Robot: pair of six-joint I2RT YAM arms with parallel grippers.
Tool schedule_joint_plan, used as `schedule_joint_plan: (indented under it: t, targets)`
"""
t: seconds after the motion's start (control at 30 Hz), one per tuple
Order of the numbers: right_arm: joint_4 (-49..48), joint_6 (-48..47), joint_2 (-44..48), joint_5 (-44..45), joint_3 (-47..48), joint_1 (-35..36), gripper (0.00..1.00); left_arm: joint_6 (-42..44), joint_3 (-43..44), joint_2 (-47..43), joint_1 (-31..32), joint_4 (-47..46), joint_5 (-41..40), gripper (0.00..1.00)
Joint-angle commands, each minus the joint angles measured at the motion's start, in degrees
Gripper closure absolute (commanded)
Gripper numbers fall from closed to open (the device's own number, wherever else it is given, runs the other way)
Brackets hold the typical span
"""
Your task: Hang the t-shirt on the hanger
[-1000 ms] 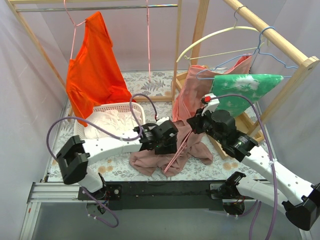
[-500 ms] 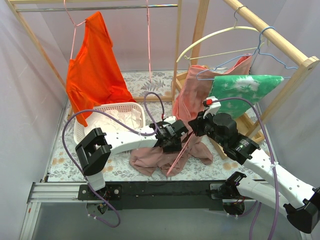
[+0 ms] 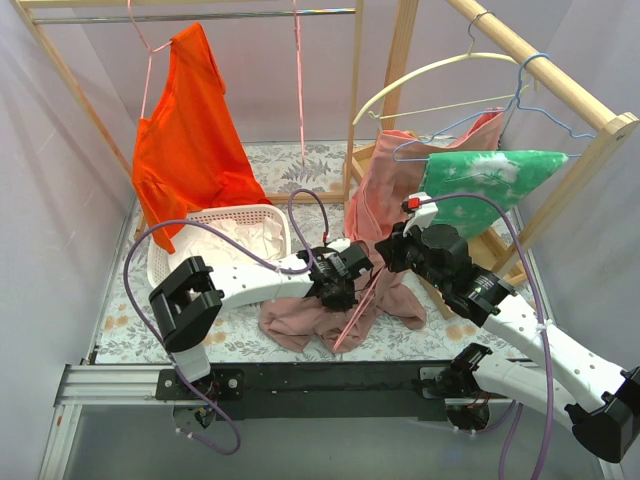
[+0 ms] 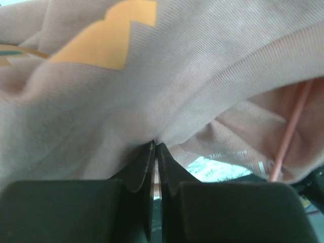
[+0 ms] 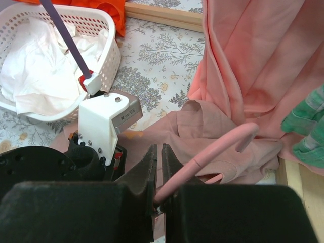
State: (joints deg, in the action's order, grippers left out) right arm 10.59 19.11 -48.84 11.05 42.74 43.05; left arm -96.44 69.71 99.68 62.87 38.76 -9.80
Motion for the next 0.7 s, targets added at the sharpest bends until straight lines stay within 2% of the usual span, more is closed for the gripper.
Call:
schedule_joint_plan:
  t: [0.0,0.17,0.47,0.67]
  targets:
    - [-1.5,-1.0,0.2,2.6,3.6,0.0,0.99,2.0,-0.3,-5.8,0.3,0.0,2.3,1.00]
    - [-0.8,-1.6,-0.2,3.2,5.2,0.1,0.99,3.7,0.5,-10.5,0.2,4.6,2.8,1.00]
    - [0.1,-1.4,-1.9,5.4,7.3,0.0,0.99,1.3,-2.1,-20.7,0.1,9.2,4.1,1.00]
    - [0.4,1.8,-6.3,13.2,11.1,0.2,0.99,-2.1,-7.8,-33.7,-1.5,11.6,4.9,1.00]
